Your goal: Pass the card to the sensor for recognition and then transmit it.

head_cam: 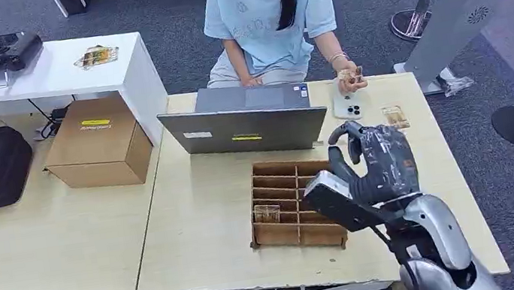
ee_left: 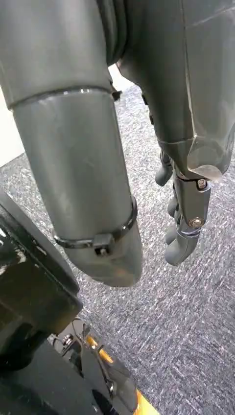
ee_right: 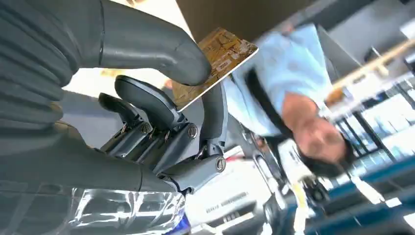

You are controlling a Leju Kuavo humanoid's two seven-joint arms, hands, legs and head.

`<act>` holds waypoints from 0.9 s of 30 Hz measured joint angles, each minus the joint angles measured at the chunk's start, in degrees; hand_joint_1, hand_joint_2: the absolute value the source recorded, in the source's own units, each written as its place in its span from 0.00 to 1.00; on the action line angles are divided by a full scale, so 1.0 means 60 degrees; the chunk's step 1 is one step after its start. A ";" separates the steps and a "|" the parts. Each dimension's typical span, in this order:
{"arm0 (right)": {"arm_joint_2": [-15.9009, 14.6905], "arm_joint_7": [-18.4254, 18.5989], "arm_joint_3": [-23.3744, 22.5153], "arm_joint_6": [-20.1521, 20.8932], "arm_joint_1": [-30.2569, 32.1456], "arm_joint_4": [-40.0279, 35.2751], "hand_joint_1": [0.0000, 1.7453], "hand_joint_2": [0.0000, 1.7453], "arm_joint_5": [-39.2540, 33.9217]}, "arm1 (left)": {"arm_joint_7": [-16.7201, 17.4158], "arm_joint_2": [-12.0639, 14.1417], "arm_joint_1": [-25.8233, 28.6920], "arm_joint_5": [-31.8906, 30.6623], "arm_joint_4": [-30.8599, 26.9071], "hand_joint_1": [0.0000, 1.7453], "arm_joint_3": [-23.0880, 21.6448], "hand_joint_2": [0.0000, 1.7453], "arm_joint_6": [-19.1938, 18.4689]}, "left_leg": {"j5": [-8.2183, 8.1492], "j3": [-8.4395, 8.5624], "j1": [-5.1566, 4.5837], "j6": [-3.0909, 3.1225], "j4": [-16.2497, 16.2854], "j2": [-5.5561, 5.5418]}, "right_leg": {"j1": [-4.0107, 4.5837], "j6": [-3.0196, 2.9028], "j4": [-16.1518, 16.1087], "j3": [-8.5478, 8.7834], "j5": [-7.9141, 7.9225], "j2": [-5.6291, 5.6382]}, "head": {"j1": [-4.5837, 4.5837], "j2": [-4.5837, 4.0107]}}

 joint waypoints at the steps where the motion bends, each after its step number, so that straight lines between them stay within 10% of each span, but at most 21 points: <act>1: 0.0000 0.0141 0.0036 -0.0018 -0.0336 0.0083 1.00 1.00 0.0332 | -0.0004 -0.0004 -0.0013 -0.0036 0.0000 0.00 -0.0022 0.00 -0.0007 | 0.0002 0.0000 0.0000 0.0001 0.0000 0.0000 | 0.0000 0.0002 0.0001 0.0000 0.0003 0.0001 | 0.0000 0.0000; 14: 0.1006 0.1027 0.1250 0.0977 -0.5349 0.4446 1.00 1.00 0.1904 | -0.0011 -0.0087 -0.0229 -0.0488 -0.0175 0.00 -0.0299 0.00 -0.0310 | 0.0045 -0.0003 0.0003 -0.0015 0.0000 -0.0004 | 0.0004 -0.0018 0.0013 -0.0003 0.0032 -0.0002 | 0.0000 0.0000; 27: 0.2601 0.0338 0.1712 0.2743 -0.8600 0.9859 1.00 1.00 -0.0297 | -0.0211 -0.0066 -0.0556 -0.0510 -0.0324 0.00 -0.0401 0.00 -0.0521 | 0.0051 -0.0006 0.0003 -0.0013 0.0000 -0.0010 | 0.0004 -0.0018 0.0017 -0.0007 0.0033 -0.0006 | 0.0004 0.0000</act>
